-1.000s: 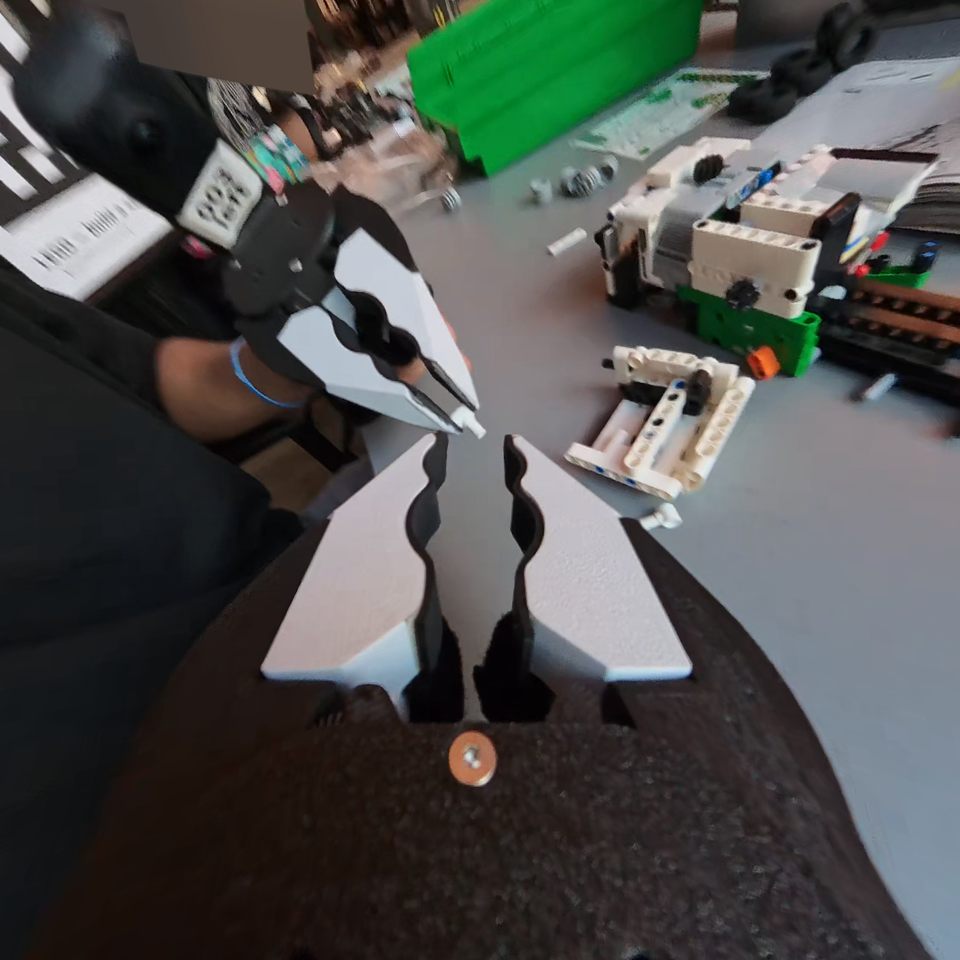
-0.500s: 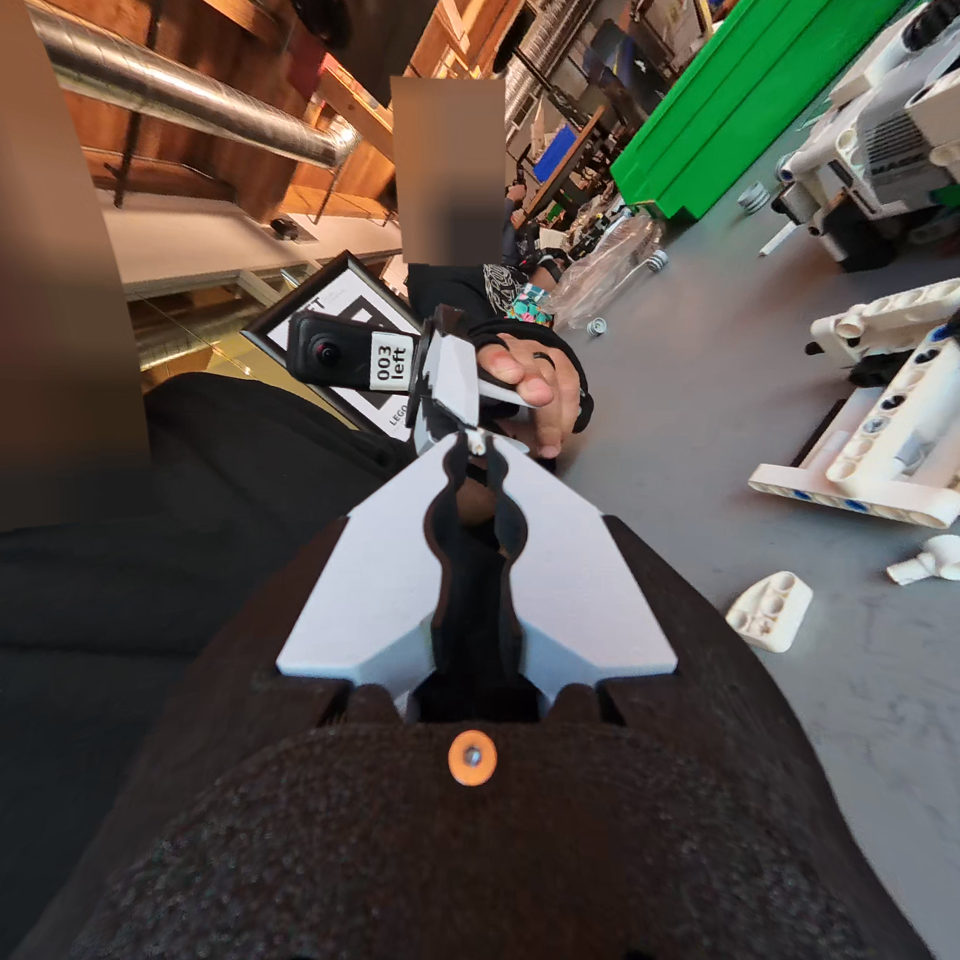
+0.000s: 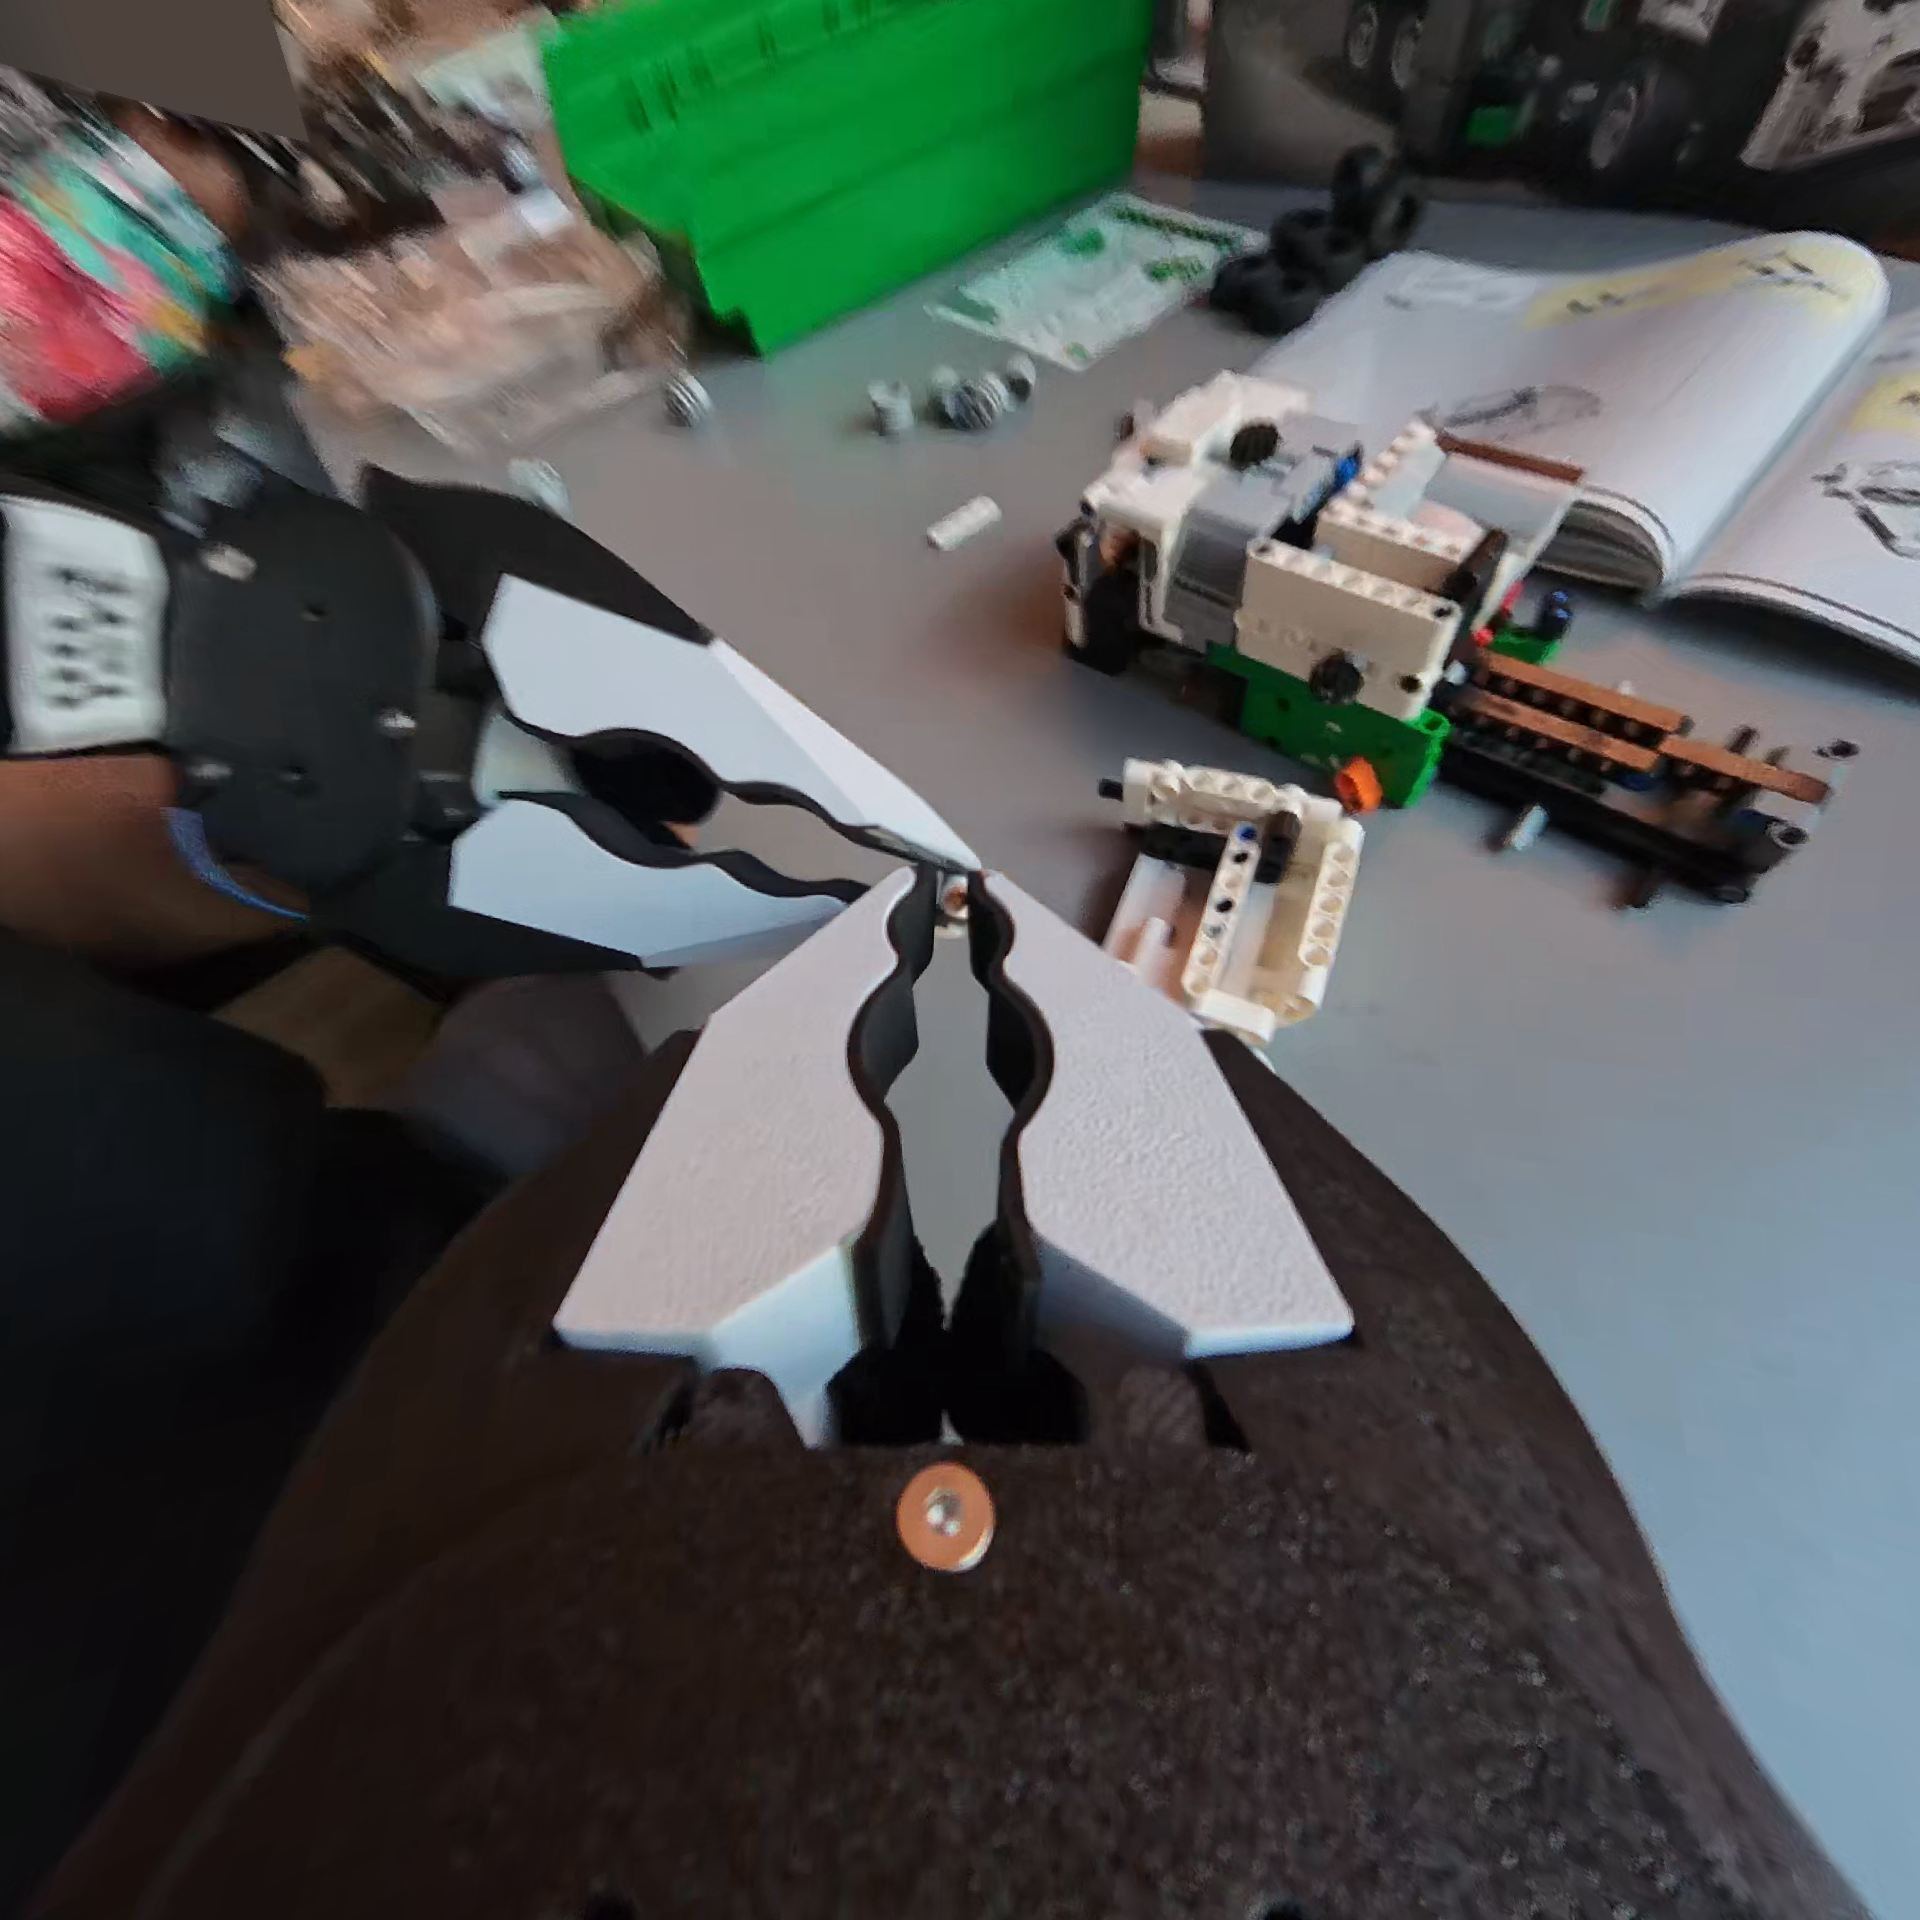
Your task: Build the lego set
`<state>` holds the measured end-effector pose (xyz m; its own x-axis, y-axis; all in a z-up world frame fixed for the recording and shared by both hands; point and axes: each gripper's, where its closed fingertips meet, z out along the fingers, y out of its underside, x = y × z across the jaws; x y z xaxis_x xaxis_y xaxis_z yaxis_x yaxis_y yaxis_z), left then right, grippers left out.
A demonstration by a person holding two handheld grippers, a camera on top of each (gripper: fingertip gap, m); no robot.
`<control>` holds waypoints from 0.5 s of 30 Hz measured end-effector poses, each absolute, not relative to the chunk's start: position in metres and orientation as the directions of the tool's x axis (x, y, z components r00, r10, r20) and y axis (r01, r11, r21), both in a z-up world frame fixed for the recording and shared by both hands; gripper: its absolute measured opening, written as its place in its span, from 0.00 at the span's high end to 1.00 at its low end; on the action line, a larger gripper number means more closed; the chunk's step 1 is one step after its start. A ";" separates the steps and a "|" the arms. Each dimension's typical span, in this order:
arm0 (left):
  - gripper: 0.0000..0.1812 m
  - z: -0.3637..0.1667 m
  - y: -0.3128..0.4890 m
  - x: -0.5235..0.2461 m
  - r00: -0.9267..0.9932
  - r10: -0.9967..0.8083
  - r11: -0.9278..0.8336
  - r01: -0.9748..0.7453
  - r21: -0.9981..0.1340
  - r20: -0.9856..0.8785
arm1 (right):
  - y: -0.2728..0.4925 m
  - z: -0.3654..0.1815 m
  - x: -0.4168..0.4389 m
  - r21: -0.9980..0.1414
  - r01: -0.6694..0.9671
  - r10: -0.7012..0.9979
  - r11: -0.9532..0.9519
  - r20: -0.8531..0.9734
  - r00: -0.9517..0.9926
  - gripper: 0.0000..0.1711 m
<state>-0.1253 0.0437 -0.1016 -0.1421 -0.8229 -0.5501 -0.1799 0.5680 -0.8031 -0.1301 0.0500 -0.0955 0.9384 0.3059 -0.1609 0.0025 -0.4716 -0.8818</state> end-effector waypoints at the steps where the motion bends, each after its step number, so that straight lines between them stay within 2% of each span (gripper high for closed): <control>1: 0.96 -0.095 0.039 -0.128 -0.159 -0.841 0.537 -0.128 -0.834 -0.517 | 0.047 -0.084 -0.132 -0.898 -0.075 0.354 -0.433 -0.246 0.902 0.96; 3: 0.96 -0.072 0.026 -0.137 -0.213 -0.876 0.436 0.035 -0.899 -0.433 | 0.037 -0.057 -0.130 -0.857 -0.327 0.478 -0.398 -0.498 0.723 0.92; 5: 0.96 -0.049 0.011 -0.148 -0.295 -0.883 0.319 0.194 -0.928 -0.366 | 0.025 -0.042 -0.129 -0.700 -0.523 0.571 -0.485 -0.707 0.416 0.89; 7: 0.97 -0.036 0.006 -0.155 -0.310 -0.872 0.288 0.300 -0.909 -0.379 | 0.013 -0.040 -0.146 -0.596 -0.537 0.618 -0.597 -0.769 0.166 0.88; 10: 0.97 -0.034 -0.004 -0.159 -0.356 -0.850 0.269 0.340 -0.901 -0.389 | 0.002 -0.030 -0.168 -0.497 -0.515 0.624 -0.699 -0.775 -0.100 0.88; 12: 0.97 -0.030 -0.008 -0.163 -0.361 -0.843 0.259 0.377 -0.889 -0.398 | -0.001 -0.028 -0.173 -0.462 -0.508 0.615 -0.727 -0.767 -0.182 0.88; 15: 0.97 -0.029 -0.012 -0.164 -0.377 -0.837 0.247 0.384 -0.890 -0.396 | -0.002 -0.025 -0.173 -0.427 -0.533 0.620 -0.730 -0.743 -0.253 0.94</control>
<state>-0.1641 -0.0124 -0.0285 -0.3773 -0.8373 -0.3957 0.3841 0.2474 -0.8896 -0.1729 -0.0018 -0.0253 -0.2533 0.6196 -0.7429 -0.5328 -0.7304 -0.4275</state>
